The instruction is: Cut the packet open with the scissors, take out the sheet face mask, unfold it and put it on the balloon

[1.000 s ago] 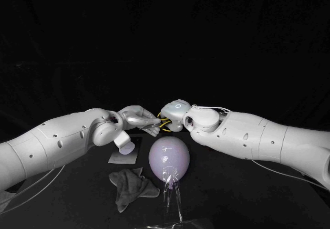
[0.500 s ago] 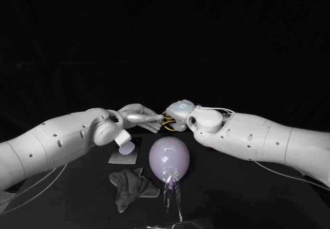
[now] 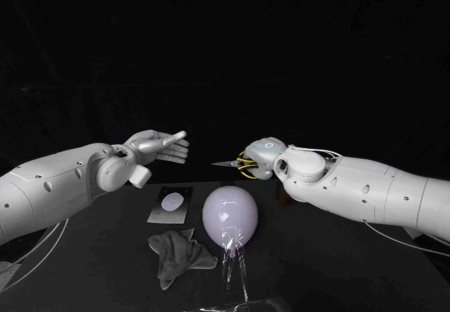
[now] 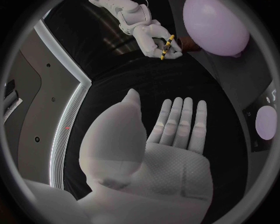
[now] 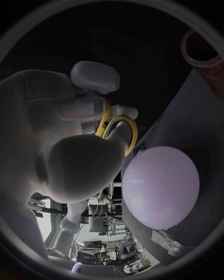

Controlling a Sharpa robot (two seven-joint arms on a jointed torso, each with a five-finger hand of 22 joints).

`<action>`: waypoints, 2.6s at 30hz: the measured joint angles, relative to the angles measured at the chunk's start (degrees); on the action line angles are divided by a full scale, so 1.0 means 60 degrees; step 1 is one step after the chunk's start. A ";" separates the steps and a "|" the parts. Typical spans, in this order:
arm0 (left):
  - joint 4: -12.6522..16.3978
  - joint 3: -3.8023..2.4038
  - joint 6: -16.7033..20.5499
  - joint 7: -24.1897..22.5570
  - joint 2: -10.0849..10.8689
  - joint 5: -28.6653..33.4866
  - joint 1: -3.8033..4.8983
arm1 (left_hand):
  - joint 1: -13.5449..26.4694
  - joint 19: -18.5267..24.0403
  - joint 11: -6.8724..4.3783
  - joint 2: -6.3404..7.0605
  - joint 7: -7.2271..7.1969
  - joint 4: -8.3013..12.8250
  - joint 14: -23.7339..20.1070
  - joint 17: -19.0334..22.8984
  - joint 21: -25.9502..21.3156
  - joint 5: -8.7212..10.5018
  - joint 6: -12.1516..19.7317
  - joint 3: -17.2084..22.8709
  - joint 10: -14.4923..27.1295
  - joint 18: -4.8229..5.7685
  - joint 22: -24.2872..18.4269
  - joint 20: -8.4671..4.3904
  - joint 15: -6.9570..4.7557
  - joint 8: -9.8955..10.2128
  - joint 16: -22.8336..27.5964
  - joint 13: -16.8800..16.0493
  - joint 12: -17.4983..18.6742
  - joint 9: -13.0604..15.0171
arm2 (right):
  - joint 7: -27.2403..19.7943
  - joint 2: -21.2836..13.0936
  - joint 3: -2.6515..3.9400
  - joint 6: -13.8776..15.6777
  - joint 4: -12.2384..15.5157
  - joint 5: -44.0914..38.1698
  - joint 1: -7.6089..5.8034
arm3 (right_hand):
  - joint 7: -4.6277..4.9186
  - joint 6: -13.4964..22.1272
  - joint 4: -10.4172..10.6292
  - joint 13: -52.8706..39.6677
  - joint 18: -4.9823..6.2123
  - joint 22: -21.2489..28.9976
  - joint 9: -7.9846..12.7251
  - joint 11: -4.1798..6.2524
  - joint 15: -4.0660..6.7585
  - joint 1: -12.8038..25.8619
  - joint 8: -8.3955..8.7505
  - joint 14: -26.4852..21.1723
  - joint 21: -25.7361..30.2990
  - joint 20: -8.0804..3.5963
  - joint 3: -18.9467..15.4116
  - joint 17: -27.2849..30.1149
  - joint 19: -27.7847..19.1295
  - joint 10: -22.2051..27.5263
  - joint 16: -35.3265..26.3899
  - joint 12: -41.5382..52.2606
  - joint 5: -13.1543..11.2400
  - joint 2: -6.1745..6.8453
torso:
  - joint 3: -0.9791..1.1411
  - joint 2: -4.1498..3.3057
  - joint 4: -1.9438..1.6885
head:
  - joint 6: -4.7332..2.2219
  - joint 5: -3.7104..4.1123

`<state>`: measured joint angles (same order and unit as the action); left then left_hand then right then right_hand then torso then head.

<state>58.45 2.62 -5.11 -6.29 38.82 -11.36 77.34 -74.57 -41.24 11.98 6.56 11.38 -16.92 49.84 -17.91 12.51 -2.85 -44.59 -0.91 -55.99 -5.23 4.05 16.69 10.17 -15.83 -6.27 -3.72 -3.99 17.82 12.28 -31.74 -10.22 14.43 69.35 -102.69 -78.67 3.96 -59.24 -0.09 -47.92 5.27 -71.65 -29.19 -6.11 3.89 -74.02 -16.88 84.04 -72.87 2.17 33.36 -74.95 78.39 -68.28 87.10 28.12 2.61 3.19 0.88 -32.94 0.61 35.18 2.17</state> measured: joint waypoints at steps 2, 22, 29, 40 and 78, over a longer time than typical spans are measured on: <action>-0.0062 0.0005 0.0071 -0.0051 0.0104 0.0187 0.0000 | 0.0001 0.0000 0.0000 -0.0001 0.0000 -0.0025 0.0000 0.0000 0.0001 0.0000 0.0000 -0.0046 0.0000 0.0000 0.0000 0.0000 0.0000 0.0000 -0.0015 -0.0007 0.0000 0.0004 | 0.0000 -0.0086 0.0000 0.0028 0.0008 0.0073 -0.0002 | 0.0000 0.0000 0.0000 0.0000 -0.0001 0.0000 -0.0004 0.0000 0.0000 0.0000 0.0001 0.0000 0.0000 0.0000 0.0000 0.0000 0.0000 0.0000 0.0000 0.0000 0.0000 0.0000 | 0.0002 0.0003 0.0000 | -0.0023 0.0000; 0.0030 0.0125 0.1347 -0.1671 0.0806 -0.0603 -0.0878 | -0.3127 -0.1252 -0.0528 -0.0745 0.0014 0.0642 0.1031 -0.0289 0.0597 0.0000 -0.0945 0.0478 -0.0947 -0.0686 0.0209 -0.0051 -0.0516 -0.0091 -0.0728 -0.0009 -0.0202 0.0014 | -0.1425 -0.1699 0.0004 0.1758 0.0803 0.7296 -0.0231 | 0.0004 0.0031 0.0000 0.0557 -0.0009 0.0937 -0.0267 0.0001 -0.0004 0.0000 0.0058 0.0002 0.0895 0.0004 -0.0001 0.0043 -0.0567 -0.0001 -0.0351 0.0000 0.0000 0.0000 | -0.0014 -0.0023 -0.0016 | 0.0077 -0.0309; 0.0119 0.0160 0.2011 -0.2531 0.0978 -0.2823 -0.1449 | -0.3384 -0.0183 -0.0416 -0.0487 0.0050 0.0353 0.0299 -0.0127 -0.0084 -0.0001 -0.0981 0.0574 -0.0902 -0.0262 -0.0072 0.0013 -0.0263 0.0187 -0.0267 0.0012 0.0048 -0.0160 | -0.3145 -0.2367 -0.0001 0.1551 0.1364 1.1352 -0.0242 | 0.0048 0.0077 0.0000 0.2757 0.0224 0.1822 -0.0424 0.0000 -0.0019 0.0000 0.0079 0.0016 0.1854 0.0035 -0.0002 0.0920 -0.1133 0.0000 -0.0852 0.0000 0.0000 0.0000 | -0.0020 -0.0032 -0.0022 | 0.0287 -0.0623; -0.0007 0.0310 0.3077 -0.3331 0.0724 -0.6301 -0.2354 | -0.2965 0.4129 -0.0592 0.0442 -0.0196 0.0014 -0.4770 0.1532 -0.1637 -0.0001 0.1531 -0.0438 0.3765 0.0231 -0.0349 0.0053 0.0260 0.1352 0.0671 0.0162 0.0204 -0.0880 | -0.3985 -0.2932 -0.0002 0.1181 0.2040 1.4649 -0.0064 | 0.0063 0.0095 -0.0010 0.2849 0.0224 0.1749 -0.0424 0.0000 -0.0020 0.0031 0.0046 0.0016 0.1857 0.0035 -0.0012 0.0944 -0.1132 0.0000 -0.0887 0.0000 -0.0011 -0.0097 | -0.0028 -0.0023 -0.0023 | 0.0634 -0.1221; -0.3045 0.0264 0.2503 -0.2331 -0.1404 -0.9831 -0.2689 | -0.2762 0.4821 -0.0439 0.1457 -0.0446 -0.0064 -0.6238 0.2010 -0.1714 -0.0001 0.3639 -0.1529 0.6435 0.0232 -0.0327 -0.0017 -0.0106 0.1954 0.0577 0.0257 0.0304 -0.1434 | -0.3254 -0.3116 -0.0007 0.0951 0.2980 1.5574 0.0210 | 0.0081 0.0145 -0.0012 0.2878 0.0192 0.1750 -0.0550 -0.0002 -0.0004 -0.0004 0.0056 -0.0001 0.1858 0.0051 -0.0015 0.0929 -0.1074 0.0002 -0.0886 0.0000 -0.0018 -0.0129 | -0.0090 -0.0157 0.0021 | 0.0862 -0.1437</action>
<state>40.17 4.21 9.91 -20.28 30.40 -70.34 61.21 -91.14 -12.32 9.35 15.31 8.70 -17.31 12.41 -5.85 2.23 -2.85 -22.75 -10.09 -17.38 -3.84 2.08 16.59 9.53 -4.11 -2.81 -2.18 -2.16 9.22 -7.25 -50.43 -10.26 20.14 87.23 -9.25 -77.41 4.45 -58.37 -0.16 -30.66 6.42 -61.15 -32.49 -6.12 3.87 -74.04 -16.54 84.04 -61.73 2.47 33.27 -69.38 71.95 -68.27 81.78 28.12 2.51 2.41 0.35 -33.88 0.74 40.35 -6.45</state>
